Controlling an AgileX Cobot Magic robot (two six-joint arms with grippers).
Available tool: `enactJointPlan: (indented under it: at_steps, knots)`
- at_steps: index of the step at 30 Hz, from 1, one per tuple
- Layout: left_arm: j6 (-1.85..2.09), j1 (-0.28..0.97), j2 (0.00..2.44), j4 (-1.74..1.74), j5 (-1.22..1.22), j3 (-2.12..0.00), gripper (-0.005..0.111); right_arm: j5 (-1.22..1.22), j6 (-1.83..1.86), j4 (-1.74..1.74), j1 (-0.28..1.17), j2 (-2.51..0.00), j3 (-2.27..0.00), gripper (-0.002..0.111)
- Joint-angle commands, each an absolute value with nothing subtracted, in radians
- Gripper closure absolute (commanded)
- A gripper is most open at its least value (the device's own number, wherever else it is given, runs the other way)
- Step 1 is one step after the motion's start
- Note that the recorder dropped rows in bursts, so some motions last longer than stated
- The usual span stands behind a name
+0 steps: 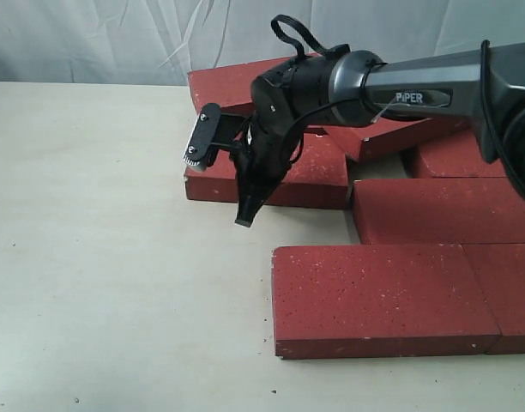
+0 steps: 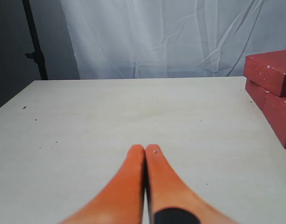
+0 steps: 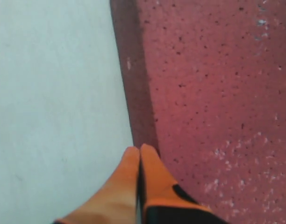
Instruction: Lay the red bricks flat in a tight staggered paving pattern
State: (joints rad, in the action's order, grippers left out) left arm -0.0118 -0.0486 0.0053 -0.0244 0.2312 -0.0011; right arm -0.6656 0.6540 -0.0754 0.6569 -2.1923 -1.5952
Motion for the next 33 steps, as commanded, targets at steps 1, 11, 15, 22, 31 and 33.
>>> enactJointPlan:
  at_steps: [1, 11, 15, 22, 31, 33]
  knots:
    - [-0.017, -0.049, 0.0, -0.027, 0.225, 0.0, 0.106, -0.635, 0.654, -0.111, 0.64, -2.191, -1.601, 0.109]
    - [-0.017, -0.049, 0.0, -0.027, 0.225, 0.0, 0.106, -0.665, 0.654, -0.16, 0.627, -2.189, -1.601, 0.109]
    - [-0.017, -0.049, 0.0, -0.027, 0.225, 0.0, 0.106, -0.706, 0.693, -0.091, 0.631, -2.163, -1.601, 0.109]
    - [-0.017, -0.049, 0.0, -0.027, 0.225, 0.0, 0.106, -0.807, 0.849, 0.103, 0.635, -2.05, -1.601, 0.109]
    - [-0.017, -0.049, 0.0, -0.027, 0.225, 0.0, 0.106, -0.682, 1.01, 0.777, 0.681, -2.067, -1.606, 0.109]
    - [-0.017, -0.049, 0.0, -0.027, 0.225, 0.0, 0.106, -0.666, 0.91, 0.776, 0.698, -2.117, -1.654, 0.109]
